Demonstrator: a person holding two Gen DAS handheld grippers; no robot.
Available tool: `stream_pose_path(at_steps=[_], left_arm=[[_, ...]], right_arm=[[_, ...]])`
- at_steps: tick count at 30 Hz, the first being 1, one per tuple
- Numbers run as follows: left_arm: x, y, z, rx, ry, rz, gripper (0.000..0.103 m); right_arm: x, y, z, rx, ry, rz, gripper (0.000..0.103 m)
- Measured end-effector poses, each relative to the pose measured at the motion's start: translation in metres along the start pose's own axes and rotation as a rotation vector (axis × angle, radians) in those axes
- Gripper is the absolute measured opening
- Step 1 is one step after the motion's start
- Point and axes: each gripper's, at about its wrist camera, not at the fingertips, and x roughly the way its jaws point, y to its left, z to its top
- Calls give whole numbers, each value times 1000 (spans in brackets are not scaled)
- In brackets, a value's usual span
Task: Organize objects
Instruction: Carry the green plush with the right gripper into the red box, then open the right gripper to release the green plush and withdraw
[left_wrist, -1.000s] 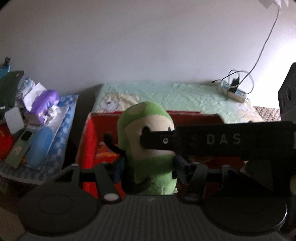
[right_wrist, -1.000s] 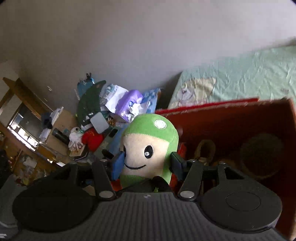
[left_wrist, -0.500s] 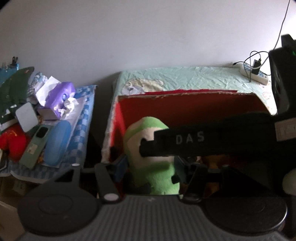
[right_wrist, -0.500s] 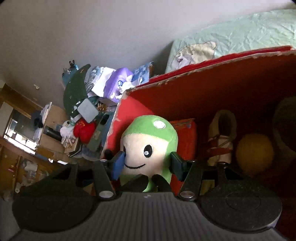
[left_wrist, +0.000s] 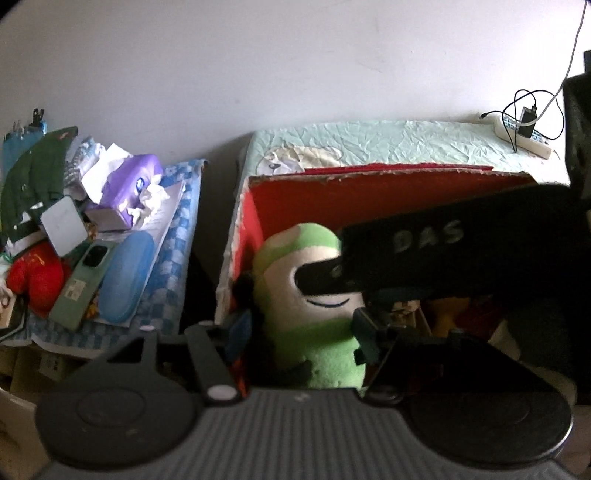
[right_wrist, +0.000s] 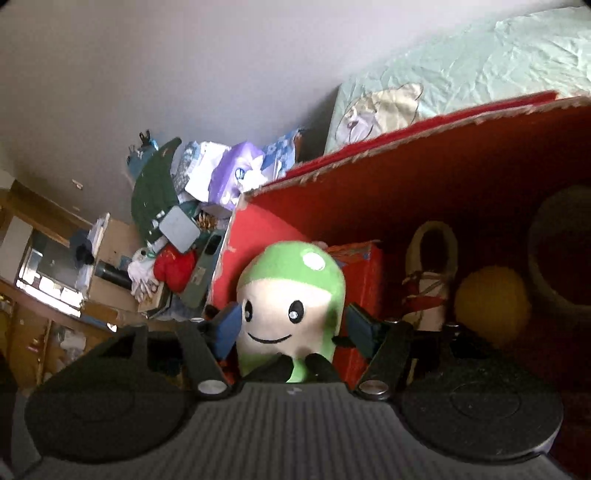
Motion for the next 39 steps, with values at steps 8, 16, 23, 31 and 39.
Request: stream_pose_path(at_steps=[8,16,23,31,39], left_arm=[[-12,0,3,-38,14,6,70],[-15,-10,0,-53,43,45,72],[-29,-12,1,-72,39,71,72],[-36,-37,3,-55,51,67,72],[-48,-80,4,-10,49,59,72]], right_arm=[[-21,-4,-4,-18,-53,-44,64],[-30,-10,-10,-12,-53,-23,59],[-53,-3,-16,-58,-103,-39,52],[-88,-16,-30,-67,-168,-108,52],[-131,-35,-39,-70,-189,-99,52]])
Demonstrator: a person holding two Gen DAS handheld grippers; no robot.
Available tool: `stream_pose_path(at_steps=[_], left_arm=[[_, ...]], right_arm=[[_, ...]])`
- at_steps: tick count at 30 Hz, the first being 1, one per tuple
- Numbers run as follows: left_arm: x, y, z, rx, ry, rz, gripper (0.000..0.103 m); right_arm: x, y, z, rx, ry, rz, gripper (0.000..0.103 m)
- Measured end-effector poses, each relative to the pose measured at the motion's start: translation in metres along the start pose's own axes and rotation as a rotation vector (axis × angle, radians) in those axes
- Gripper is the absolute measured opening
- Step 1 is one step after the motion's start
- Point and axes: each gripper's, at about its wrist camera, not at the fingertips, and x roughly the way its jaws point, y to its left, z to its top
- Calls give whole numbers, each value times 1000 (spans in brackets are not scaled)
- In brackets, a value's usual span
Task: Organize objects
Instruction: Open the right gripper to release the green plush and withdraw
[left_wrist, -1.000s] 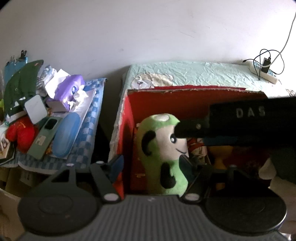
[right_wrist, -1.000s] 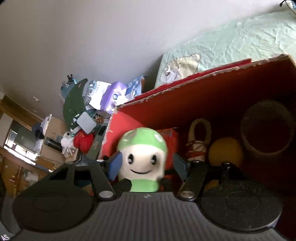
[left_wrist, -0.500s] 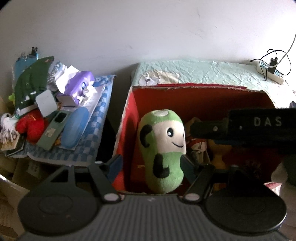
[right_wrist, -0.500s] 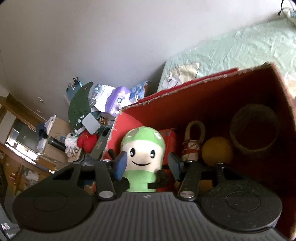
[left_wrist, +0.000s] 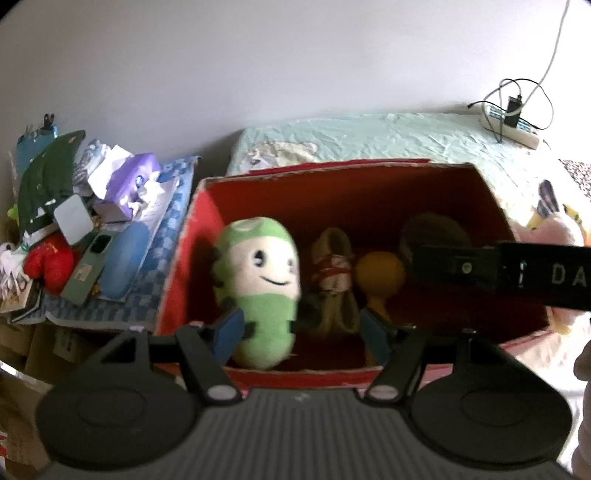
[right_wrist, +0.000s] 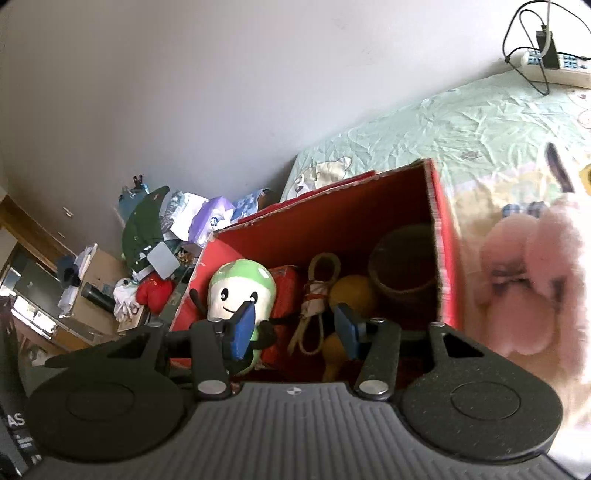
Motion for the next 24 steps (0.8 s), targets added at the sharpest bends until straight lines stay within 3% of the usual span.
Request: stream_pose_path(at_steps=[9,24], left_arm=[[-23,-60,1,13,0,15,72],[-47,-173,13,98,-25,-42,72]], right_arm=[[-51,-30,7,-39,-3,11,52],[-121,-98,14,-43,-42,-15,52]])
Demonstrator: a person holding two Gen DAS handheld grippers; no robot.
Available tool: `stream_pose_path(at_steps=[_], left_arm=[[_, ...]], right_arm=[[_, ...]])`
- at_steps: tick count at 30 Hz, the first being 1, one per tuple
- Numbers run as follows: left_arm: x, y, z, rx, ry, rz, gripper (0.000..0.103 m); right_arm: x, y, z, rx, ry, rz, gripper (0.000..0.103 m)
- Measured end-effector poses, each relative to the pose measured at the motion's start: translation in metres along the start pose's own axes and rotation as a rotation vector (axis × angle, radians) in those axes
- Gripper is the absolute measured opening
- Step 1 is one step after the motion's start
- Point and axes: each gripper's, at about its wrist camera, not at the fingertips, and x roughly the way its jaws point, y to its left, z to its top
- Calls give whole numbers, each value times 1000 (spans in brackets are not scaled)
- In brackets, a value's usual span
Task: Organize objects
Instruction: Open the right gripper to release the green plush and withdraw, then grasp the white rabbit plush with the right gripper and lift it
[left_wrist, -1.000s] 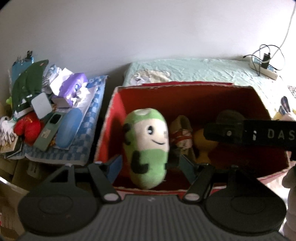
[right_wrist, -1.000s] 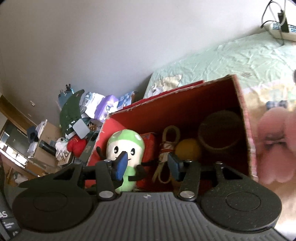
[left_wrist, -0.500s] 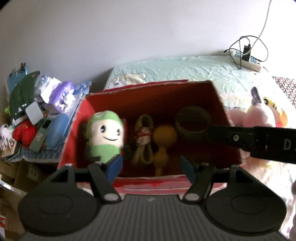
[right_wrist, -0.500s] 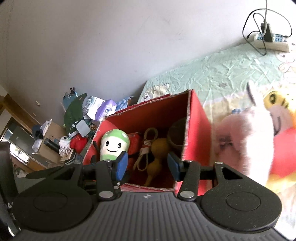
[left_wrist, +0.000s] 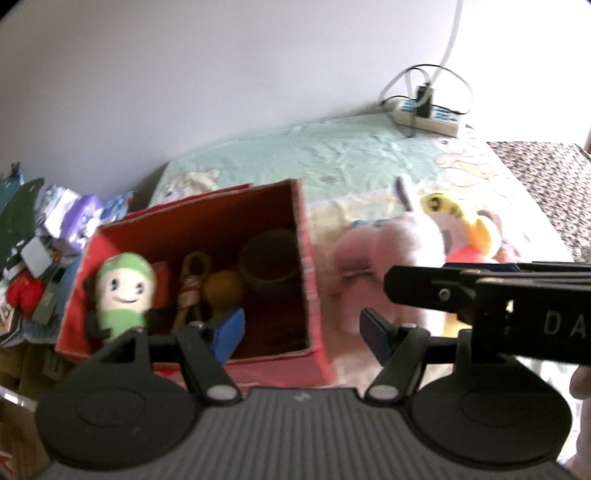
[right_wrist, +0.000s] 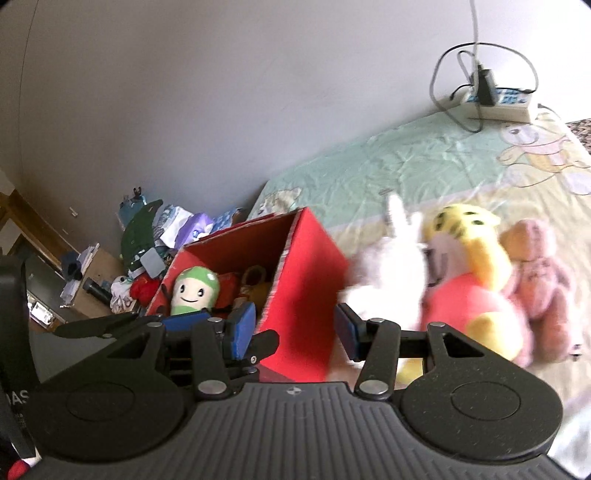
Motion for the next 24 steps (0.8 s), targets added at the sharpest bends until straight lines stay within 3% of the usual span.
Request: stream_pose_path(at_steps=[13,24], left_arm=[[9,-87,12,99,25,-101,72],[22,-118,0,108,66,-233,69]], right_arm=[[-35,-58,-6,49,-16,-73,52],[-41,-101,-11,116,-7,-122,52]])
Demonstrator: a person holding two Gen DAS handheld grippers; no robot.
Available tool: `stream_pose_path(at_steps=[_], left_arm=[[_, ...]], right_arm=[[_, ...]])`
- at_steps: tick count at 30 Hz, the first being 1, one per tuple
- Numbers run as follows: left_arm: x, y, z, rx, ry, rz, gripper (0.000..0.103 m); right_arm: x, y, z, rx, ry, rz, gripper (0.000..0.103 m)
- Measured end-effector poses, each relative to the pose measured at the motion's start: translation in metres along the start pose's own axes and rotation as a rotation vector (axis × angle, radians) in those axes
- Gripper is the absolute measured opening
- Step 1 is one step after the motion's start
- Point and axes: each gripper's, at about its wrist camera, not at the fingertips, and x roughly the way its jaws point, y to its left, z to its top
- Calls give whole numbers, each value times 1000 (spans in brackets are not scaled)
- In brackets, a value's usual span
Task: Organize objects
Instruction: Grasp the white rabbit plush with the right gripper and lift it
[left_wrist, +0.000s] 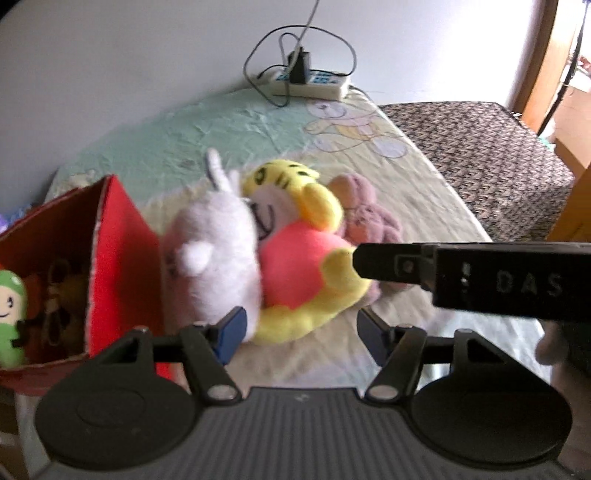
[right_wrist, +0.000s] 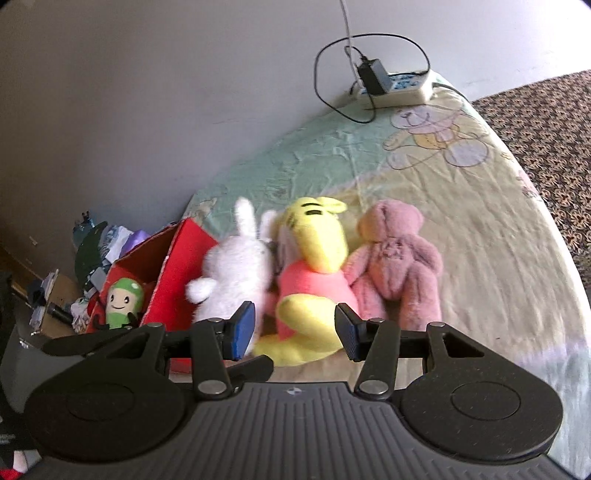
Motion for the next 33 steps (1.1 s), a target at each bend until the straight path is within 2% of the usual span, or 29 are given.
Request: stream_pose_path(at_steps=[4,9,17,21,25,27,29,31,33], left_arm=[[4,-3,-1,7,-29,-12,69],[-1,9,-7,-16,-56,2,68],[-2,41,-1,-88,-85,76,68],[16,46,4,-98,-65,76,67],[36,55,9,-133,-24,43,65],[45,59,12,-137,-9,50,61],[51,63,13,-147,7,35,56],[59,67,17,-152,22,22,53],[64,68,17,-154,36,16,51]], right_arm=[[5,-4,2,7,8,16,52],[18,1,12,5,31,99,52],[61,23,25,-16,107,181,52],[80,27,28,3,148,199,53],[96,28,29,12,177,192,54],[105,27,29,25,196,188,58],[112,24,29,44,220,195,59],[117,22,29,61,234,207,57],[118,21,31,65,242,229,48]])
